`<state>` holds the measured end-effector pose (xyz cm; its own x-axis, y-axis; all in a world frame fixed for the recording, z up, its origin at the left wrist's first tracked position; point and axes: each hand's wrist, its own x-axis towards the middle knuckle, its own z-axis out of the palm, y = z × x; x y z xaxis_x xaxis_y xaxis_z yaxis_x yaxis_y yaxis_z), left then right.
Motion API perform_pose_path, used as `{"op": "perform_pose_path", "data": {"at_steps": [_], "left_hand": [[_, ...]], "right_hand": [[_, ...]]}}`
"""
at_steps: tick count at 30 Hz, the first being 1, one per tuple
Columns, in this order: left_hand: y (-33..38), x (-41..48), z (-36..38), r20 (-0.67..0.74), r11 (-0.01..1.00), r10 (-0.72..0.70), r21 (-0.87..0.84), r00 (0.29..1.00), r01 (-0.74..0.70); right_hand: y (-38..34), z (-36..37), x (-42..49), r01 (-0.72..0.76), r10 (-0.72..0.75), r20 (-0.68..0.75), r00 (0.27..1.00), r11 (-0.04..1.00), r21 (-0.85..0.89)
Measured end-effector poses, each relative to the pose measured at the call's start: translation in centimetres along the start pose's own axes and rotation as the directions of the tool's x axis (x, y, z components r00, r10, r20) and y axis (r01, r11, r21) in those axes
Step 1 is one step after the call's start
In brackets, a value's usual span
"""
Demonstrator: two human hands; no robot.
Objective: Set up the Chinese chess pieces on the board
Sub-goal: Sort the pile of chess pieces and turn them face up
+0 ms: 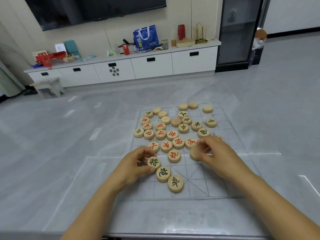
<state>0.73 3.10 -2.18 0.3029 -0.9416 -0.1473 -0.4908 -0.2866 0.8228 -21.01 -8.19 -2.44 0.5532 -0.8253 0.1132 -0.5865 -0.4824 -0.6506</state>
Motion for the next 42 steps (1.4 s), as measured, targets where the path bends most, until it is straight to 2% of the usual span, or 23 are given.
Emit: {"op": "perform_pose_path", "data": {"at_steps": [5, 11, 14, 17, 20, 23, 25, 28, 30, 31, 33, 34, 36, 38, 42], "left_hand": [[-0.3, 0.5, 0.1, -0.027, 0.970, 0.078, 0.233, 0.997, -0.069], [0.1, 0.6, -0.8, 0.055, 0.951, 0.062, 0.300, 0.997, -0.076], [1.3, 2.0, -1.5, -0.086, 0.989, 0.078, 0.131, 0.993, -0.066], [2.7, 6.4, -0.9, -0.241, 0.976, 0.138, 0.198, 0.961, -0.091], [4.0, 12.2, 0.5, -0.196, 0.887, 0.202, 0.451, 0.960, -0.095], [5.0, 16.6, 1.6, -0.118, 0.698, 0.118, 0.716, 0.986, 0.002], [5.4, 18.2, 2.2, -0.124, 0.656, 0.039, 0.751, 0.992, 0.068], [5.8, 19.1, 2.7, -0.127, 0.686, 0.027, 0.724, 0.991, 0.074], [6.1, 18.4, 2.3, -0.141, 0.747, 0.064, 0.663, 0.988, 0.047], [6.1, 17.7, 1.8, -0.162, 0.809, 0.083, 0.587, 0.983, 0.029], [6.4, 15.2, 0.9, -0.186, 0.961, 0.090, 0.276, 0.978, -0.036], [6.7, 13.4, 0.6, -0.160, 0.995, 0.079, 0.066, 0.984, -0.069], [7.0, 9.0, 0.7, -0.016, 0.952, 0.074, -0.297, 0.997, -0.076], [6.6, 5.1, 1.7, 0.132, 0.845, 0.086, -0.534, 0.987, -0.002], [4.8, 1.4, 3.4, 0.235, 0.725, 0.089, -0.682, 0.968, 0.099]], "right_hand": [[0.3, 0.2, -0.2, 0.024, -0.024, -0.002, 1.000, 0.999, -0.043], [0.4, -0.2, -0.2, 0.008, -0.007, 0.008, 1.000, 0.999, -0.046], [0.3, -0.1, 0.0, 0.004, -0.003, 0.006, 1.000, 0.999, -0.044], [0.1, 0.1, 0.1, 0.006, -0.005, 0.011, 1.000, 0.999, -0.036], [0.3, -0.1, 0.3, 0.006, -0.006, -0.007, 1.000, 1.000, -0.022], [0.8, -0.3, 0.4, 0.008, -0.008, -0.019, 1.000, 1.000, -0.006], [1.0, -0.4, 0.4, 0.011, -0.011, -0.023, 1.000, 1.000, -0.006], [1.3, -0.5, 0.5, 0.014, -0.014, -0.032, 0.999, 1.000, 0.002], [1.3, -0.5, 0.5, 0.013, -0.013, -0.031, 0.999, 1.000, 0.007], [1.3, -0.5, 0.5, 0.015, -0.014, -0.033, 0.999, 1.000, 0.008], [1.3, -0.5, 0.4, 0.019, -0.018, -0.049, 0.999, 1.000, 0.020], [1.2, -0.5, 0.3, 0.027, -0.025, -0.062, 0.998, 0.999, 0.034], [0.8, -0.5, 0.1, 0.058, -0.052, -0.067, 0.996, 0.995, 0.084], [0.1, -0.2, 0.0, 0.106, -0.104, -0.025, 0.994, 0.981, 0.163], [-0.8, 0.4, -0.3, 0.187, -0.204, 0.046, 0.978, 0.950, 0.249]]}}
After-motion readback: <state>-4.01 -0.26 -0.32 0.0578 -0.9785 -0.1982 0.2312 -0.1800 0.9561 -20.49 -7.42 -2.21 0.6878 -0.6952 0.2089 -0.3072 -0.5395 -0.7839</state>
